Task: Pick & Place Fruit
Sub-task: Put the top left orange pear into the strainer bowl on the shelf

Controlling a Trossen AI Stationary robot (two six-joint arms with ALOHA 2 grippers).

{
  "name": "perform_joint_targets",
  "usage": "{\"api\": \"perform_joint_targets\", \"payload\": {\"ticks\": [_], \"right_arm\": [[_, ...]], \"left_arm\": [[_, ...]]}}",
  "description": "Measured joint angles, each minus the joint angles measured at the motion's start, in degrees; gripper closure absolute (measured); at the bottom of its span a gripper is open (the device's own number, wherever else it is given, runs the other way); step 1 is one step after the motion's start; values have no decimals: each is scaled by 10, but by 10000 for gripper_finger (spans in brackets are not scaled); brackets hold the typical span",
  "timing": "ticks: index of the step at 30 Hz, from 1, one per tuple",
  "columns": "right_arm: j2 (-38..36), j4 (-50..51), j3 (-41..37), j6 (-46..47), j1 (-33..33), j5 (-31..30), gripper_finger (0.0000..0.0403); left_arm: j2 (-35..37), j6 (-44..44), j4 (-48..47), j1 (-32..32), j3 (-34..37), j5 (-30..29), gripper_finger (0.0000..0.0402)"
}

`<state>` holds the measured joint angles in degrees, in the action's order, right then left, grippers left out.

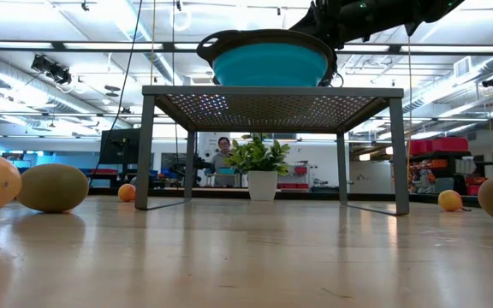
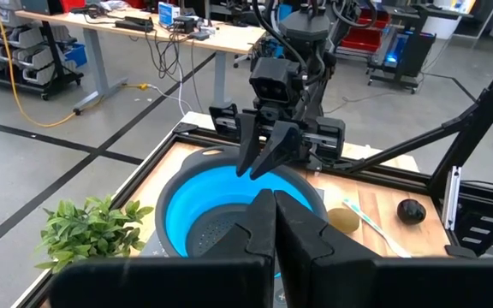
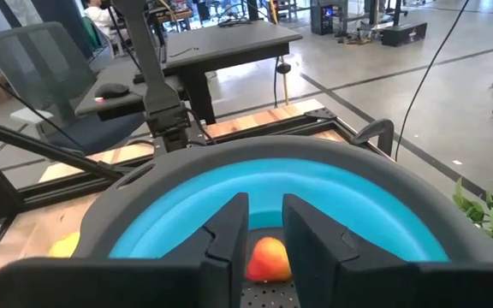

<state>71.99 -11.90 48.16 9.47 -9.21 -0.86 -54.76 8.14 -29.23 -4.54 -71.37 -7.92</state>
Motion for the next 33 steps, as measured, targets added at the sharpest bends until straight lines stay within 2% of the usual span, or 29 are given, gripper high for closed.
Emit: {"api": "perform_joint_targets", "payload": {"ticks": [21,27,33], "right_arm": [[-3,-1,0,-25,0,1,375],[-30,-1,0,-25,0,2,391],[-73,14,0,-50,5,41,399]], "left_arm": [[0,0,0,0,0,0,398],[0,-1,0,0,0,0,398],[0,-1,0,0,0,0,398]]}}
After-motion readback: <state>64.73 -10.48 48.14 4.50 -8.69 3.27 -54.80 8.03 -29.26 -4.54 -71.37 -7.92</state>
